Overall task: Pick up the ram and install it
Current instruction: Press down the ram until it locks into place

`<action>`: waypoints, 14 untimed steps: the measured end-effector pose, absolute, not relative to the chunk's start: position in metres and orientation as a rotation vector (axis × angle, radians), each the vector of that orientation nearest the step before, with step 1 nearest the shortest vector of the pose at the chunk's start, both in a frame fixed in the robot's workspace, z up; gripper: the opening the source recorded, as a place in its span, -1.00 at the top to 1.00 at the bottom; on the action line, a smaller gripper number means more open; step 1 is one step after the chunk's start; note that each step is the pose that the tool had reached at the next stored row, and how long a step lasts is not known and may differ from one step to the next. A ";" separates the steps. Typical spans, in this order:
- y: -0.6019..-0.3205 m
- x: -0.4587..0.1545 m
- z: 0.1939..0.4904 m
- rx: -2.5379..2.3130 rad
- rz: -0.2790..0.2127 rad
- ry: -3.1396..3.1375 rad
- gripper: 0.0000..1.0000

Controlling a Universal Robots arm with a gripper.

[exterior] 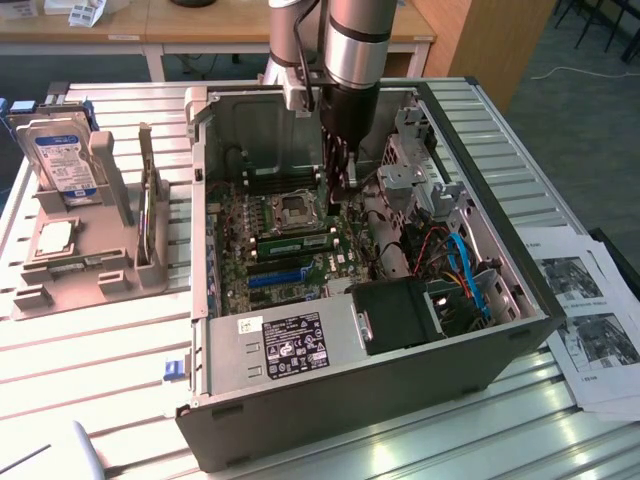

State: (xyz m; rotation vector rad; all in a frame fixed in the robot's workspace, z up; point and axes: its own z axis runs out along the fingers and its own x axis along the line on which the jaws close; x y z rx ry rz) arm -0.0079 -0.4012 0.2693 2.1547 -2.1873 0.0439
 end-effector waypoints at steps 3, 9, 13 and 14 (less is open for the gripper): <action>-0.401 -0.008 0.266 2.155 0.044 -2.187 0.80; -0.401 -0.008 0.258 2.155 0.044 -2.187 0.80; -0.401 -0.008 0.254 2.155 0.044 -2.187 0.80; -0.401 -0.008 0.253 2.155 0.044 -2.187 0.80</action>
